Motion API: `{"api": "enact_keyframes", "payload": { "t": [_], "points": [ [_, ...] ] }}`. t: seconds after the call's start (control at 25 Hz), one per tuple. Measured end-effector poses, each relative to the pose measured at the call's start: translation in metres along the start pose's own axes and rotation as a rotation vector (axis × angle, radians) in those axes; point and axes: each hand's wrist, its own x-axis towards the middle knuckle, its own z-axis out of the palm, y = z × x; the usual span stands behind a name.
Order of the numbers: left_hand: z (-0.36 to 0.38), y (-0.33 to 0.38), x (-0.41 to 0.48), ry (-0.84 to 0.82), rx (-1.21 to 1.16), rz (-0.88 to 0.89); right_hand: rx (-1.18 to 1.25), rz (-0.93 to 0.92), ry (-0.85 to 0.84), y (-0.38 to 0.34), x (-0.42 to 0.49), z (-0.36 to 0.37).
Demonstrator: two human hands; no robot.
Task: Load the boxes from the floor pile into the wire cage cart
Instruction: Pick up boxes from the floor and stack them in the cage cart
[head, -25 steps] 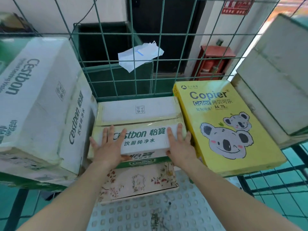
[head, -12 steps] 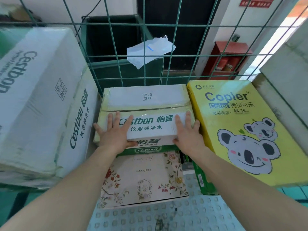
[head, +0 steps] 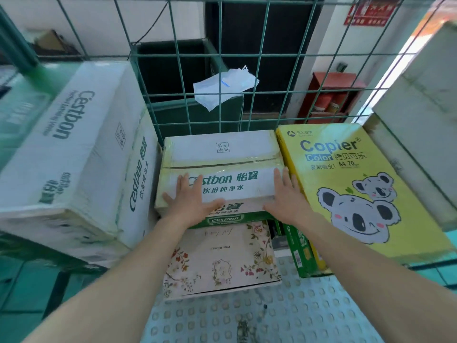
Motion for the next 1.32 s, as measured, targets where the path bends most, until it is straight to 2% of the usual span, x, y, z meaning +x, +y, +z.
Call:
{"api": "enact_keyframes", "payload": {
  "t": [0.12, 0.2, 0.32, 0.44, 0.56, 0.64, 0.76, 1.04, 1.32],
  "points": [
    [0.002, 0.019, -0.076, 0.099, -0.420, 0.080, 0.446, -0.019, 0.127, -0.018, -0.085, 0.002],
    [-0.004, 0.026, -0.128, 0.114, -0.541, 0.103, 0.652, -0.006, 0.189, -0.033, -0.146, 0.000],
    [-0.021, 0.030, -0.196, 0.179, -0.629, 0.152, 0.780, 0.077, 0.139, -0.052, -0.218, -0.007],
    [-0.037, 0.035, -0.267, 0.188, -0.800, 0.147, 0.893, 0.062, 0.102, -0.063, -0.278, -0.017],
    [-0.042, 0.040, -0.329, 0.180, -0.910, 0.099, 1.005, 0.067, 0.116, -0.063, -0.330, -0.019],
    [-0.034, 0.039, -0.360, 0.183, -0.921, 0.062, 1.085, 0.063, 0.065, -0.064, -0.354, -0.015],
    [-0.024, 0.039, -0.402, 0.238, -0.935, -0.001, 1.049, -0.012, -0.046, -0.062, -0.383, -0.015],
    [-0.034, 0.069, -0.488, 0.476, -0.969, -0.058, 0.798, -0.364, -0.188, -0.050, -0.422, -0.049],
    [0.028, 0.055, -0.611, 0.701, -1.089, -0.415, 0.689, -0.592, -0.491, -0.052, -0.493, 0.000]
  ]
}}
